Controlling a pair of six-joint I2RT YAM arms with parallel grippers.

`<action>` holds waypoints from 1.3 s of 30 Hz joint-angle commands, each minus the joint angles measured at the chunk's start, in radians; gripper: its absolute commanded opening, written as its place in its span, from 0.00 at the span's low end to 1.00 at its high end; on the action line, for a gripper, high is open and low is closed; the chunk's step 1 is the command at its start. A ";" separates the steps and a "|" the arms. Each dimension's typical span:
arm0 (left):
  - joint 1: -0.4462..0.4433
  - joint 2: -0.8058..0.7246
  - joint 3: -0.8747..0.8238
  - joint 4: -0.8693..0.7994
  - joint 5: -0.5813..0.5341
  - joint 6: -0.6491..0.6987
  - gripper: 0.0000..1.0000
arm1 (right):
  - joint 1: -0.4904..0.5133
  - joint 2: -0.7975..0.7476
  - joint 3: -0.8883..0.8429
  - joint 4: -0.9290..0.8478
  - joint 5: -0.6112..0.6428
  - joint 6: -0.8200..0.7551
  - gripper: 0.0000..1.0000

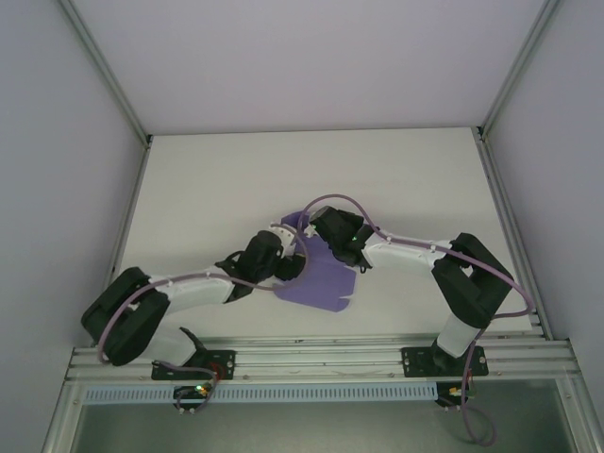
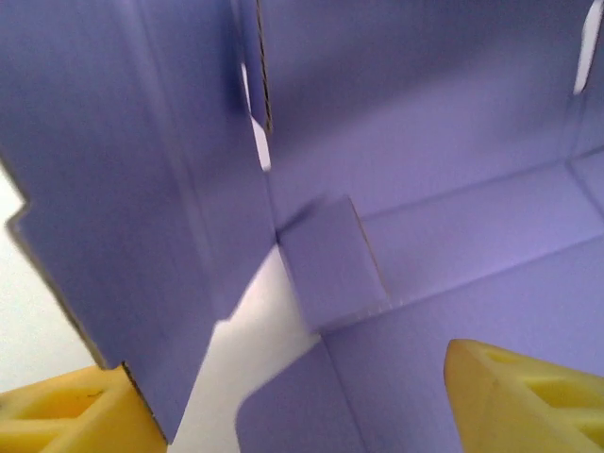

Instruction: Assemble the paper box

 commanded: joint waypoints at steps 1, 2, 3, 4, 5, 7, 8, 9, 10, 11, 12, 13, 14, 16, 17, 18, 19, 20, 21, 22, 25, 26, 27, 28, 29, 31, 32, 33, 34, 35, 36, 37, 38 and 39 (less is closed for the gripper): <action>0.000 0.063 0.073 0.011 0.016 0.011 0.69 | -0.004 -0.025 0.016 -0.043 -0.037 0.044 0.00; -0.001 0.084 0.090 0.011 0.011 0.018 0.67 | -0.004 -0.025 0.016 -0.046 -0.040 0.044 0.00; -0.002 0.102 0.103 0.014 0.002 0.022 0.66 | -0.004 -0.025 0.017 -0.047 -0.045 0.044 0.00; -0.001 0.118 0.112 0.025 -0.004 0.025 0.65 | -0.004 -0.025 0.017 -0.047 -0.051 0.044 0.00; -0.001 0.128 0.114 0.040 -0.011 0.025 0.65 | -0.004 -0.025 0.016 -0.050 -0.054 0.045 0.00; -0.001 0.145 0.120 0.060 -0.024 0.021 0.62 | -0.004 -0.025 0.015 -0.053 -0.061 0.048 0.00; 0.000 0.150 0.123 0.062 -0.021 0.022 0.57 | -0.004 -0.025 0.014 -0.054 -0.064 0.047 0.00; -0.001 0.153 0.127 0.059 -0.023 0.021 0.52 | -0.004 -0.025 0.014 -0.054 -0.066 0.045 0.00; 0.000 0.155 0.130 0.055 -0.023 0.016 0.39 | -0.003 -0.023 0.013 -0.056 -0.066 0.044 0.00; 0.000 0.152 0.129 0.052 -0.025 0.014 0.28 | -0.004 -0.022 0.012 -0.055 -0.063 0.041 0.00; 0.001 0.146 0.125 0.052 -0.034 0.002 0.19 | -0.004 -0.019 0.012 -0.055 -0.058 0.041 0.00; 0.004 0.138 0.119 0.050 -0.034 -0.013 0.10 | -0.005 -0.019 0.012 -0.054 -0.052 0.041 0.00; 0.013 0.130 0.112 0.051 -0.022 -0.029 0.04 | -0.005 -0.019 0.012 -0.052 -0.047 0.039 0.00; 0.038 0.112 0.093 0.062 0.032 -0.077 0.00 | -0.005 -0.023 0.010 -0.047 -0.047 0.039 0.00; 0.050 0.105 0.081 0.073 0.058 -0.100 0.00 | -0.005 -0.026 0.008 -0.040 -0.050 0.040 0.00; 0.062 0.097 0.069 0.085 0.081 -0.124 0.00 | -0.006 -0.031 0.005 -0.035 -0.055 0.040 0.00; 0.075 0.088 0.053 0.104 0.111 -0.149 0.00 | -0.005 -0.036 0.001 -0.024 -0.060 0.039 0.00; 0.090 0.082 0.034 0.135 0.145 -0.172 0.00 | -0.005 -0.041 -0.005 -0.011 -0.066 0.038 0.00; 0.101 0.076 0.015 0.174 0.183 -0.193 0.00 | -0.005 -0.047 -0.010 -0.005 -0.077 0.036 0.00; 0.115 0.072 -0.005 0.215 0.227 -0.209 0.00 | -0.005 -0.053 -0.016 0.001 -0.090 0.033 0.00; 0.127 0.069 -0.007 0.235 0.279 -0.228 0.00 | -0.004 -0.063 -0.029 0.021 -0.102 0.028 0.00; 0.130 0.072 -0.001 0.227 0.278 -0.226 0.00 | -0.005 -0.065 -0.031 0.027 -0.099 0.025 0.00; 0.131 0.075 0.006 0.213 0.274 -0.228 0.00 | -0.004 -0.065 -0.033 0.031 -0.096 0.021 0.00; 0.133 0.077 0.014 0.195 0.272 -0.226 0.18 | -0.004 -0.067 -0.035 0.035 -0.089 0.014 0.00; 0.134 0.073 0.017 0.182 0.266 -0.226 0.49 | -0.002 -0.066 -0.037 0.042 -0.079 0.003 0.00; 0.135 0.046 0.010 0.164 0.250 -0.223 0.65 | -0.001 -0.065 -0.049 0.082 -0.032 -0.024 0.00; 0.133 0.023 0.007 0.145 0.241 -0.219 0.73 | -0.001 -0.063 -0.055 0.102 -0.011 -0.040 0.00; 0.132 -0.002 0.005 0.118 0.228 -0.215 0.76 | -0.004 -0.065 -0.061 0.121 0.004 -0.056 0.00; 0.133 -0.034 0.003 0.082 0.210 -0.210 0.79 | -0.001 -0.066 -0.067 0.150 0.020 -0.075 0.00; 0.132 -0.065 0.002 0.050 0.199 -0.202 0.86 | -0.002 -0.068 -0.076 0.178 0.029 -0.093 0.00; 0.132 -0.101 0.005 0.005 0.178 -0.198 0.95 | -0.003 -0.068 -0.082 0.211 0.039 -0.111 0.00; 0.132 -0.135 0.010 -0.039 0.156 -0.194 1.00 | -0.004 -0.068 -0.088 0.249 0.048 -0.135 0.00; 0.134 -0.170 0.016 -0.086 0.136 -0.187 1.00 | -0.005 -0.065 -0.099 0.292 0.062 -0.168 0.00; 0.135 -0.208 0.027 -0.142 0.110 -0.182 1.00 | -0.005 -0.058 -0.102 0.331 0.079 -0.202 0.00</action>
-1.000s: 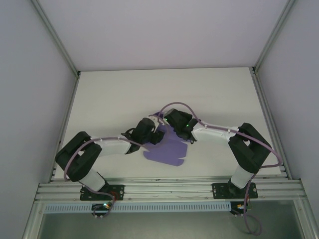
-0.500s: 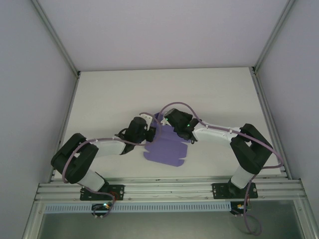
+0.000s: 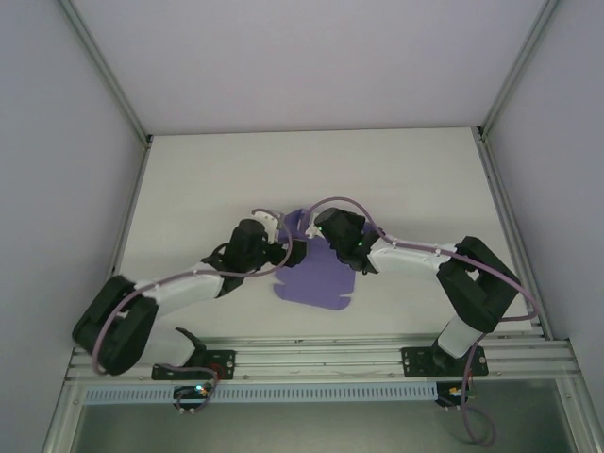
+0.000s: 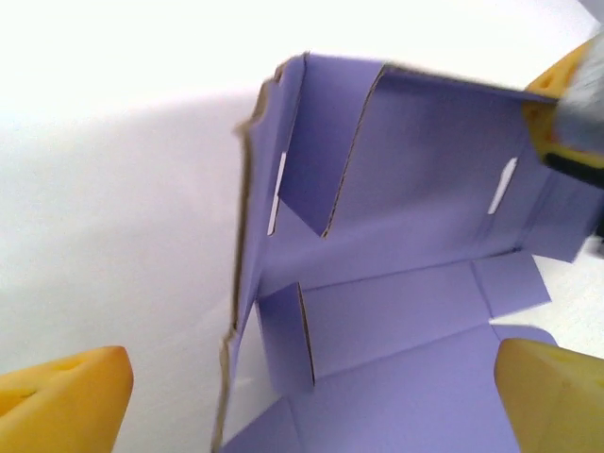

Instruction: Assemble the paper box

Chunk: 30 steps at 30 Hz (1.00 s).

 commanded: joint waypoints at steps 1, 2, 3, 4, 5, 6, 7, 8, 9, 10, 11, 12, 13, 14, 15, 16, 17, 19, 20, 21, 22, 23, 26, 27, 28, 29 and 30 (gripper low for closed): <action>0.014 -0.107 0.038 -0.205 -0.101 0.020 1.00 | 0.000 -0.008 -0.011 0.171 0.088 -0.125 0.00; 0.018 -0.138 0.046 -0.246 -0.136 0.018 1.00 | 0.000 0.000 -0.013 0.204 0.098 -0.157 0.00; 0.030 -0.165 0.053 -0.283 -0.169 0.017 1.00 | 0.003 0.009 -0.021 0.264 0.105 -0.198 0.00; 0.047 -0.185 0.059 -0.310 -0.198 0.004 1.00 | 0.006 0.014 -0.033 0.326 0.104 -0.240 0.00; 0.072 -0.198 0.063 -0.329 -0.214 -0.019 1.00 | 0.011 0.021 -0.049 0.397 0.105 -0.280 0.00; 0.112 -0.205 0.065 -0.344 -0.212 -0.047 1.00 | 0.015 0.030 -0.064 0.468 0.105 -0.322 0.00; 0.153 -0.206 0.065 -0.350 -0.204 -0.077 1.00 | 0.019 0.038 -0.076 0.524 0.104 -0.359 0.00; 0.195 -0.201 0.061 -0.344 -0.188 -0.102 1.00 | 0.022 0.051 -0.087 0.581 0.105 -0.397 0.00; 0.228 -0.189 0.055 -0.327 -0.172 -0.115 1.00 | 0.025 0.063 -0.096 0.625 0.127 -0.430 0.00; 0.257 -0.174 0.049 -0.301 -0.159 -0.121 1.00 | 0.026 0.075 -0.103 0.662 0.129 -0.453 0.00; 0.281 -0.150 0.041 -0.263 -0.146 -0.129 1.00 | 0.028 0.089 -0.112 0.704 0.131 -0.480 0.00; 0.317 -0.123 0.035 -0.224 -0.131 -0.135 1.00 | 0.031 0.101 -0.120 0.739 0.129 -0.498 0.00; 0.343 -0.092 0.037 -0.189 -0.104 -0.137 1.00 | 0.032 0.113 -0.120 0.750 0.132 -0.507 0.00; 0.361 -0.056 0.037 -0.141 -0.065 -0.128 0.97 | 0.033 0.125 -0.119 0.760 0.133 -0.512 0.00; 0.367 -0.021 0.034 -0.083 -0.020 -0.103 0.94 | 0.033 0.134 -0.113 0.749 0.137 -0.509 0.00; 0.367 0.013 0.033 -0.030 0.035 -0.067 0.90 | 0.033 0.141 -0.109 0.733 0.138 -0.502 0.00; 0.364 0.051 0.032 0.034 0.128 -0.014 0.85 | 0.032 0.148 -0.105 0.731 0.138 -0.499 0.00; 0.344 0.108 0.033 0.102 0.256 0.037 0.83 | 0.031 0.158 -0.104 0.757 0.140 -0.498 0.00; 0.320 0.133 0.031 0.128 0.264 0.056 0.83 | 0.033 0.162 -0.109 0.784 0.142 -0.502 0.00; 0.300 0.156 0.030 0.153 0.255 0.077 0.82 | 0.033 0.166 -0.116 0.813 0.138 -0.504 0.00; 0.281 0.181 0.027 0.174 0.245 0.106 0.79 | 0.033 0.170 -0.126 0.832 0.129 -0.504 0.00; 0.254 0.199 0.033 0.173 0.239 0.124 0.76 | 0.034 0.175 -0.131 0.834 0.126 -0.508 0.00; 0.226 0.245 0.048 0.175 0.239 0.156 0.72 | 0.035 0.194 -0.131 0.849 0.142 -0.530 0.00; 0.222 0.258 0.051 0.182 0.236 0.164 0.70 | 0.037 0.196 -0.133 0.857 0.144 -0.537 0.00; 0.219 0.273 0.053 0.190 0.237 0.170 0.69 | 0.041 0.193 -0.131 0.848 0.144 -0.536 0.00; 0.216 0.285 0.055 0.206 0.240 0.171 0.68 | 0.044 0.190 -0.130 0.838 0.144 -0.532 0.00; 0.217 0.297 0.052 0.229 0.245 0.173 0.68 | 0.048 0.187 -0.127 0.816 0.143 -0.526 0.00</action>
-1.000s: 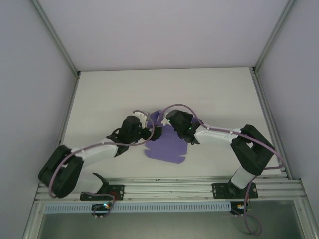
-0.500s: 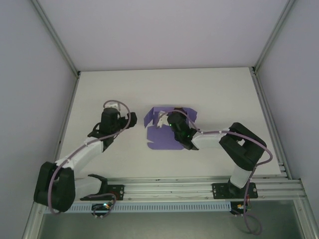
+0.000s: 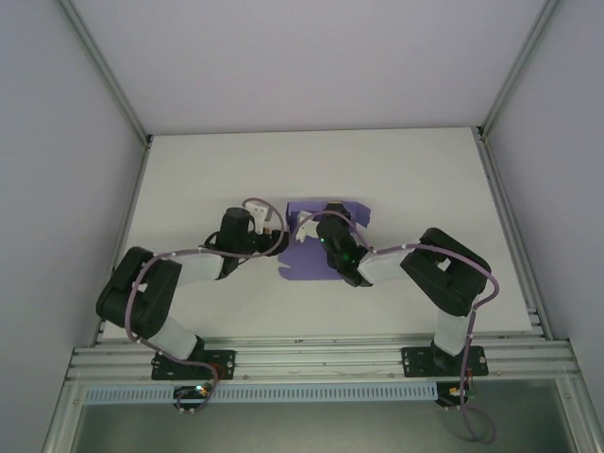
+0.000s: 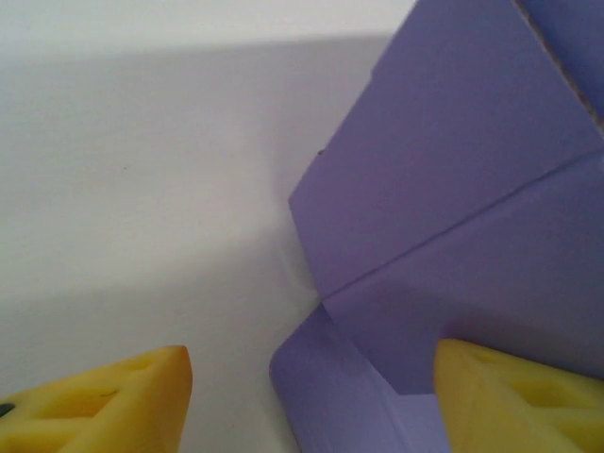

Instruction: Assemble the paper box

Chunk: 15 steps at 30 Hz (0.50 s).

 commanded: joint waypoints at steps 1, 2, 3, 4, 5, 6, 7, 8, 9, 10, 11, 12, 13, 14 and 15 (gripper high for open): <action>-0.003 0.037 0.015 0.096 0.038 0.056 0.67 | 0.019 0.003 -0.001 0.014 0.020 0.001 0.00; -0.004 0.046 0.016 0.108 0.039 0.057 0.67 | 0.023 0.001 -0.002 0.005 0.020 0.008 0.00; -0.005 0.053 0.018 0.115 0.039 0.062 0.67 | 0.026 0.000 -0.005 0.003 0.018 0.010 0.00; -0.009 0.061 0.016 0.127 0.036 0.073 0.67 | 0.030 0.000 -0.008 0.006 0.020 0.009 0.00; -0.014 0.067 0.012 0.146 0.025 0.083 0.67 | 0.033 0.000 -0.013 0.013 0.021 0.009 0.00; -0.021 0.073 0.003 0.169 0.008 0.096 0.66 | 0.037 0.000 -0.018 0.015 0.020 0.011 0.00; -0.029 0.081 -0.006 0.199 -0.010 0.112 0.65 | 0.039 0.000 -0.023 0.016 0.023 0.012 0.00; -0.039 0.090 -0.013 0.222 -0.035 0.128 0.65 | 0.041 0.001 -0.026 0.015 0.025 0.012 0.00; -0.046 0.098 -0.015 0.237 -0.055 0.141 0.64 | 0.045 0.002 -0.026 0.006 0.028 0.017 0.00; -0.050 0.108 -0.014 0.253 -0.059 0.152 0.64 | 0.048 0.000 -0.024 -0.015 0.030 0.021 0.00; -0.052 0.118 -0.010 0.265 -0.066 0.156 0.65 | 0.050 0.000 -0.024 -0.026 0.029 0.027 0.00; -0.054 0.125 -0.007 0.277 -0.064 0.159 0.65 | 0.053 0.001 -0.023 -0.035 0.029 0.031 0.00; -0.060 0.136 -0.004 0.296 -0.070 0.163 0.65 | 0.056 -0.001 -0.022 -0.045 0.031 0.036 0.00; -0.064 0.145 -0.003 0.315 -0.083 0.162 0.65 | 0.058 -0.004 -0.021 -0.050 0.033 0.039 0.00; -0.065 0.154 -0.003 0.338 -0.099 0.156 0.64 | 0.059 -0.010 -0.022 -0.064 0.033 0.046 0.00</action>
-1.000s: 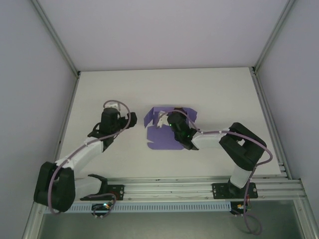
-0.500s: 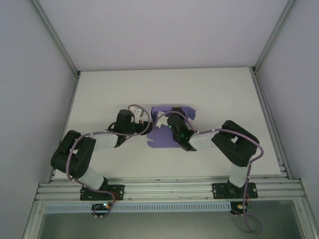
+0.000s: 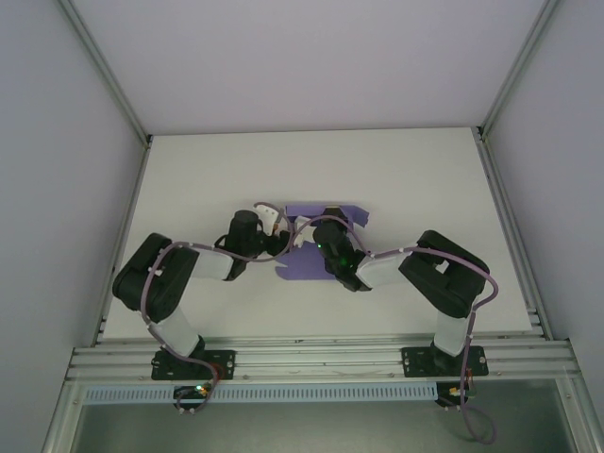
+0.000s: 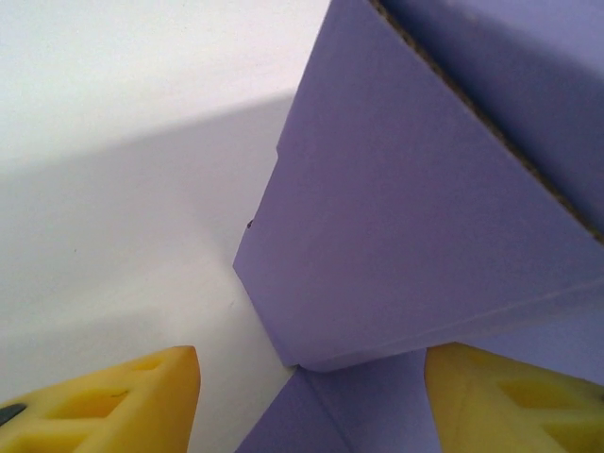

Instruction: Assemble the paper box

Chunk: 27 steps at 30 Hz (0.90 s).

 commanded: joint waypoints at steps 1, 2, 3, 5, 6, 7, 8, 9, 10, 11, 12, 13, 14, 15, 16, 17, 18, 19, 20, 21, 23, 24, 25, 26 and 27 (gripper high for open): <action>-0.012 0.036 -0.003 0.140 -0.059 0.028 0.64 | 0.022 -0.018 -0.005 -0.082 -0.001 0.052 0.00; -0.012 0.046 -0.006 0.174 -0.072 0.023 0.65 | 0.024 -0.029 -0.003 -0.122 -0.012 0.071 0.00; -0.014 0.054 -0.004 0.197 -0.074 0.017 0.66 | 0.024 -0.041 0.003 -0.180 -0.024 0.102 0.00; -0.014 0.063 0.003 0.216 -0.072 0.016 0.68 | 0.023 -0.068 0.017 -0.302 -0.048 0.169 0.00; -0.014 0.062 0.000 0.227 -0.063 0.016 0.69 | 0.023 -0.078 0.025 -0.341 -0.066 0.192 0.00; -0.013 0.062 -0.006 0.242 -0.053 0.018 0.70 | 0.023 -0.087 0.026 -0.359 -0.072 0.205 0.00; -0.016 0.063 -0.016 0.264 -0.046 0.023 0.71 | 0.023 -0.097 0.028 -0.383 -0.080 0.214 0.00; -0.016 0.066 -0.029 0.287 -0.021 0.032 0.75 | 0.021 -0.107 0.030 -0.405 -0.089 0.220 0.00; -0.017 0.069 -0.038 0.302 -0.005 0.038 0.78 | 0.021 -0.113 0.037 -0.434 -0.098 0.231 0.00; -0.019 0.073 -0.047 0.311 0.014 0.042 0.85 | 0.020 -0.118 0.046 -0.473 -0.105 0.248 0.00; -0.021 0.075 -0.056 0.322 0.040 0.047 0.87 | 0.018 -0.120 0.058 -0.514 -0.116 0.263 0.00; -0.025 0.079 -0.061 0.334 0.043 0.046 0.87 | 0.016 -0.119 0.071 -0.544 -0.121 0.279 0.00; -0.027 0.084 -0.064 0.344 0.048 0.046 0.87 | 0.016 -0.115 0.080 -0.555 -0.121 0.289 0.00; -0.030 0.089 -0.065 0.349 0.054 0.051 0.87 | 0.013 -0.112 0.092 -0.581 -0.123 0.303 0.00; -0.035 0.093 -0.063 0.349 0.038 0.053 0.87 | 0.012 -0.109 0.103 -0.605 -0.126 0.313 0.00; -0.040 0.098 -0.058 0.348 0.010 0.050 0.83 | 0.011 -0.103 0.112 -0.614 -0.127 0.318 0.00; -0.043 0.104 -0.051 0.345 -0.013 0.050 0.80 | 0.014 -0.096 0.120 -0.624 -0.125 0.321 0.00; -0.043 0.109 -0.045 0.346 -0.025 0.048 0.78 | 0.015 -0.090 0.125 -0.625 -0.123 0.320 0.00; -0.045 0.114 -0.037 0.347 -0.037 0.043 0.77 | 0.017 -0.085 0.131 -0.632 -0.123 0.326 0.00; -0.049 0.117 -0.026 0.339 -0.035 0.045 0.77 | 0.016 -0.080 0.144 -0.657 -0.125 0.343 0.00; -0.064 0.117 -0.010 0.324 -0.049 0.051 0.81 | 0.016 -0.066 0.171 -0.708 -0.121 0.371 0.00; -0.070 0.119 -0.004 0.324 -0.037 0.056 0.82 | 0.017 -0.057 0.183 -0.725 -0.111 0.384 0.00; -0.073 0.121 -0.002 0.327 -0.037 0.056 0.83 | 0.020 -0.052 0.184 -0.715 -0.105 0.382 0.00; -0.074 0.125 0.003 0.331 -0.035 0.049 0.84 | 0.023 -0.051 0.184 -0.710 -0.107 0.381 0.00; -0.073 0.132 0.006 0.335 -0.026 0.042 0.85 | 0.023 -0.049 0.181 -0.699 -0.108 0.382 0.00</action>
